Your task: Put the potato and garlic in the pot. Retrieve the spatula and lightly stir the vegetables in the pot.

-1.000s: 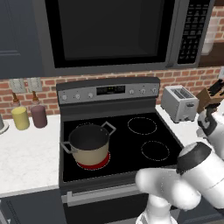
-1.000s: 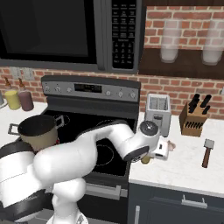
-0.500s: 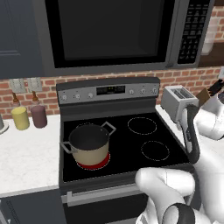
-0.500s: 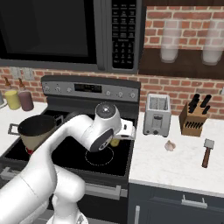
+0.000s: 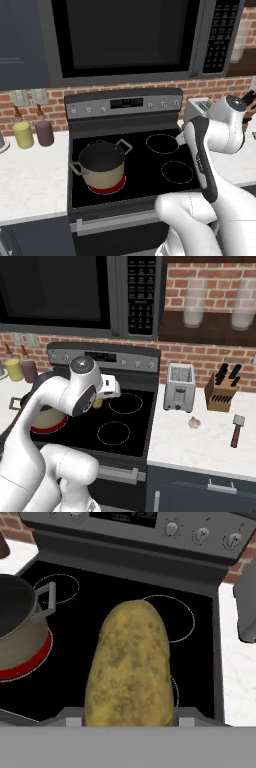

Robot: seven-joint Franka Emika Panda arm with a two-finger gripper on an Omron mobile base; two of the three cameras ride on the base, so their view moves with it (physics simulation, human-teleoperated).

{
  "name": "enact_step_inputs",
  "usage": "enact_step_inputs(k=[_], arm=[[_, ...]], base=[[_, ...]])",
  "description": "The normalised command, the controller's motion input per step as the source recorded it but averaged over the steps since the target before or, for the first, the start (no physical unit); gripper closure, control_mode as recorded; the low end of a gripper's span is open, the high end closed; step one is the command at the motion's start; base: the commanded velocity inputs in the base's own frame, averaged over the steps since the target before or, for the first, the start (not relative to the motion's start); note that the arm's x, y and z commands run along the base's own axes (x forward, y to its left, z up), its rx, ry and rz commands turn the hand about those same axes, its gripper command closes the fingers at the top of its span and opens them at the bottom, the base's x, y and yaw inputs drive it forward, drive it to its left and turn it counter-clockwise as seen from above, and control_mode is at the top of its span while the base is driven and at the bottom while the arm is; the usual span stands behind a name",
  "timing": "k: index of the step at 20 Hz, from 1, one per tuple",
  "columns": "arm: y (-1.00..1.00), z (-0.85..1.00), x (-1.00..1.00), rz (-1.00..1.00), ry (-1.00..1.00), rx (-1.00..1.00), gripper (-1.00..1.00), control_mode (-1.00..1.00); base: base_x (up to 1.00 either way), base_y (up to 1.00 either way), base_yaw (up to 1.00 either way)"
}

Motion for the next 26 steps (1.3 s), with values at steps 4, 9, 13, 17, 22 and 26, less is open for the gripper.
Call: enact_step_inputs(k=[4,9,13,17,22,26], arm=[[1.0,0.13,0.0,0.2,0.03,0.0,1.0,-1.0],[1.0,0.0,0.0,0.18,0.05,0.0,1.0,-1.0],[1.0,0.0,0.0,0.16,0.03,0.0,1.0,-1.0],[1.0,0.0,0.0,0.11,0.0,0.0,1.0,-1.0],[0.85,-0.13,0.25,0.03,0.05,0.0,1.0,-1.0],[0.44,-0.47,0.46,0.0,0.11,0.0,1.0,-1.0]], base=[[0.0,0.0,0.0],[0.0,0.0,0.0],[0.0,0.0,0.0],[0.0,0.0,0.0],[0.0,0.0,0.0],[0.0,0.0,0.0]])
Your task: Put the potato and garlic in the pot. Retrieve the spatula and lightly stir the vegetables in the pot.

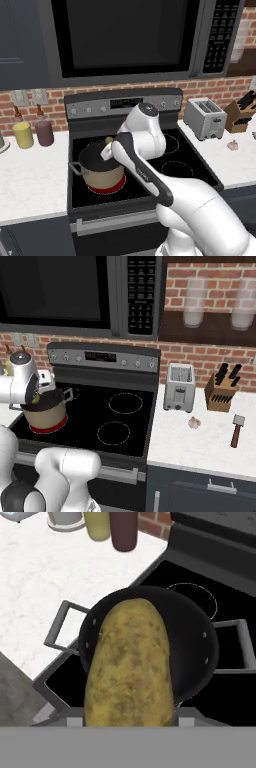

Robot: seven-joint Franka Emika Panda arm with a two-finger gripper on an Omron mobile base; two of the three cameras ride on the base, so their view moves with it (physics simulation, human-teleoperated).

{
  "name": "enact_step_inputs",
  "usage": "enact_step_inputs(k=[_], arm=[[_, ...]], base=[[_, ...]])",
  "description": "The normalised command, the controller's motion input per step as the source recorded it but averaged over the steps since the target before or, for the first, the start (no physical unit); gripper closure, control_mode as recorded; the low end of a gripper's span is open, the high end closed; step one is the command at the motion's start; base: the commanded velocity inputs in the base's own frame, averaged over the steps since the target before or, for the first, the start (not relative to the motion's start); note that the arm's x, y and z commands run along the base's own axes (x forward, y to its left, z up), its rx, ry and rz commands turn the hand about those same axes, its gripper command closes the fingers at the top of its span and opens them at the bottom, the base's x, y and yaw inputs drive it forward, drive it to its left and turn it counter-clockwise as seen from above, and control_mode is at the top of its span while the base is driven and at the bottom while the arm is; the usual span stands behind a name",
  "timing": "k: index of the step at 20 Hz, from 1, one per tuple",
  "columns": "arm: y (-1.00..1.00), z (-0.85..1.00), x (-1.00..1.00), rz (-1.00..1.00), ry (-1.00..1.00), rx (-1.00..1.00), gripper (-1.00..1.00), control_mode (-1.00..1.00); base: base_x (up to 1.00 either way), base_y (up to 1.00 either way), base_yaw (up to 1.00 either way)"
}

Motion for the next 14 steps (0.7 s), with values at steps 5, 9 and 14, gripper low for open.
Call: enact_step_inputs(k=[5,9,14], arm=[[0.08,-0.53,0.37,-0.02,0.08,0.0,1.0,-1.0],[0.08,-0.46,0.33,-0.05,0.06,0.0,1.0,-1.0],[0.3,-0.27,0.09,-0.05,0.0,-0.04,1.0,-1.0]], base=[[0.0,0.0,0.0],[0.0,0.0,0.0],[0.0,0.0,0.0]])
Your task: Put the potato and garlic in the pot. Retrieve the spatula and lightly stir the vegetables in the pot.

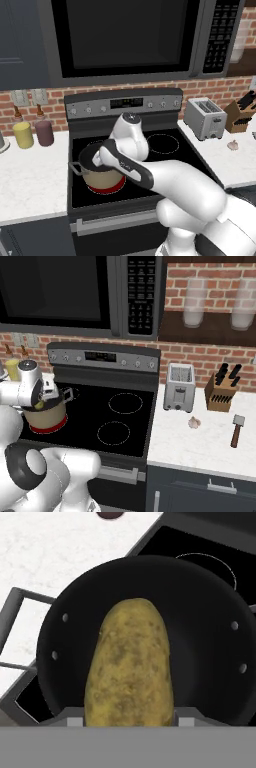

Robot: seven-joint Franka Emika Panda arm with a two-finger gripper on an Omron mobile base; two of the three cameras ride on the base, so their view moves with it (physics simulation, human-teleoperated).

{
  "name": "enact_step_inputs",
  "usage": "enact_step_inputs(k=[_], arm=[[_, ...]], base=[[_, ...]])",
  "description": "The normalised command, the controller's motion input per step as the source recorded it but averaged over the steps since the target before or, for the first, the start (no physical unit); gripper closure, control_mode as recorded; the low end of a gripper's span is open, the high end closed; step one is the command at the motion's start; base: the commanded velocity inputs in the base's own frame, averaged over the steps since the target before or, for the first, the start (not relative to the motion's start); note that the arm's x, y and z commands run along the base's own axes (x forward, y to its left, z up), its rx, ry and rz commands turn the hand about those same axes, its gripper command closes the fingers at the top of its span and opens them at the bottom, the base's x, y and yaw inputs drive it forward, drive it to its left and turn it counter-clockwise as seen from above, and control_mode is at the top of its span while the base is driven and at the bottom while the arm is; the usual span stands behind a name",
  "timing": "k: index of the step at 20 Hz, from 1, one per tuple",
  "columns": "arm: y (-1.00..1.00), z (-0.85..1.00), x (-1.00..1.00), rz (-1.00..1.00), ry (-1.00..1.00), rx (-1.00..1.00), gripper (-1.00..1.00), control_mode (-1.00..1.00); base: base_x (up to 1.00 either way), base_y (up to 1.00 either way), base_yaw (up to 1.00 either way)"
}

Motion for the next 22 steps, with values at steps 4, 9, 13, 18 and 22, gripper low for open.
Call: enact_step_inputs(k=[4,9,13,18,22], arm=[[0.21,-0.14,0.08,-0.06,0.0,-0.04,1.0,-1.0],[0.01,-0.15,0.12,-0.08,0.0,-0.04,-1.0,-1.0],[0.0,-0.06,0.23,-0.08,0.02,-0.01,-1.0,-1.0],[-0.03,0.08,-0.15,-0.02,-0.03,0.0,-1.0,-1.0],[-0.16,0.51,-0.38,-0.01,-0.07,0.0,-1.0,-1.0]], base=[[0.0,0.0,0.0],[0.0,0.0,0.0],[0.0,0.0,0.0],[0.0,0.0,0.0],[0.0,0.0,0.0]])
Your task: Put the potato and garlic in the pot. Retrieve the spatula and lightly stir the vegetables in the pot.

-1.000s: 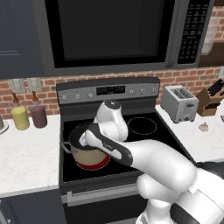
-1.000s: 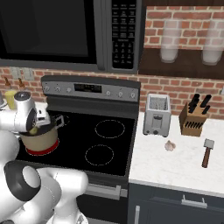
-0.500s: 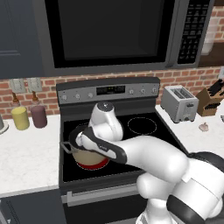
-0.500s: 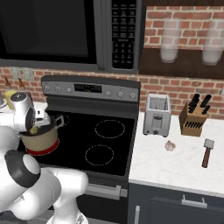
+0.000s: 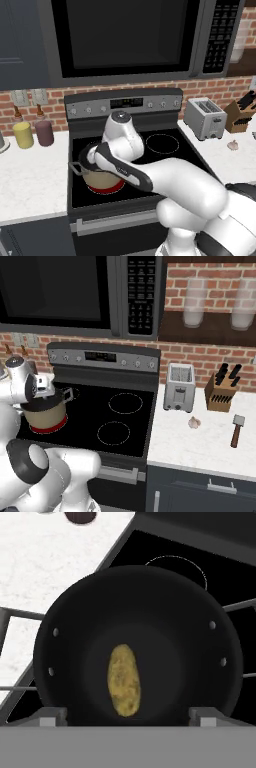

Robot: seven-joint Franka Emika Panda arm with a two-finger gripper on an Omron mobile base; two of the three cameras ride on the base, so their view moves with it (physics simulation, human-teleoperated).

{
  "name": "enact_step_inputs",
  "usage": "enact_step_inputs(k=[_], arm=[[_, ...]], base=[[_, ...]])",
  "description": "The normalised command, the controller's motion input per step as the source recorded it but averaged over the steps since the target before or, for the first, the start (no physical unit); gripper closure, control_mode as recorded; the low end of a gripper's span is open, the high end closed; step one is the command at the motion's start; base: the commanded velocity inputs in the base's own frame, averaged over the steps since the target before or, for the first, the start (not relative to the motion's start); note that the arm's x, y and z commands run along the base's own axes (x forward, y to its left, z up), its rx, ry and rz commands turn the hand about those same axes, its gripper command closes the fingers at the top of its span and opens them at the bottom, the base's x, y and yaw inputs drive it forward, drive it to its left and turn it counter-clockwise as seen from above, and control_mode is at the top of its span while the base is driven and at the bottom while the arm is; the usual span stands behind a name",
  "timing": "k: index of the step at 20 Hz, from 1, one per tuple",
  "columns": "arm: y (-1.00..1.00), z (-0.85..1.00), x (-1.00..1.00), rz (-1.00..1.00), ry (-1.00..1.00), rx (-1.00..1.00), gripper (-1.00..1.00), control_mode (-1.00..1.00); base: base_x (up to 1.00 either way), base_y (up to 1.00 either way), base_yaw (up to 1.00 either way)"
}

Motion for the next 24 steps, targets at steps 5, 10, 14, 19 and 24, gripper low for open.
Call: enact_step_inputs(k=[5,10,14,19,24], arm=[[-0.48,0.97,-0.72,-0.05,-0.21,0.04,-1.0,-1.0],[-0.9,0.94,-0.55,-0.14,-0.07,0.11,-1.0,-1.0],[-1.0,0.23,-0.09,-0.29,0.04,0.1,-1.0,-1.0],[-1.0,-0.06,0.0,-0.37,0.12,0.03,-1.0,-1.0],[-1.0,-0.18,0.0,-0.38,0.13,0.0,-1.0,-1.0]], base=[[0.0,0.0,0.0],[0.0,0.0,0.0],[0.0,0.0,0.0],[0.0,0.0,0.0],[0.0,0.0,0.0]])
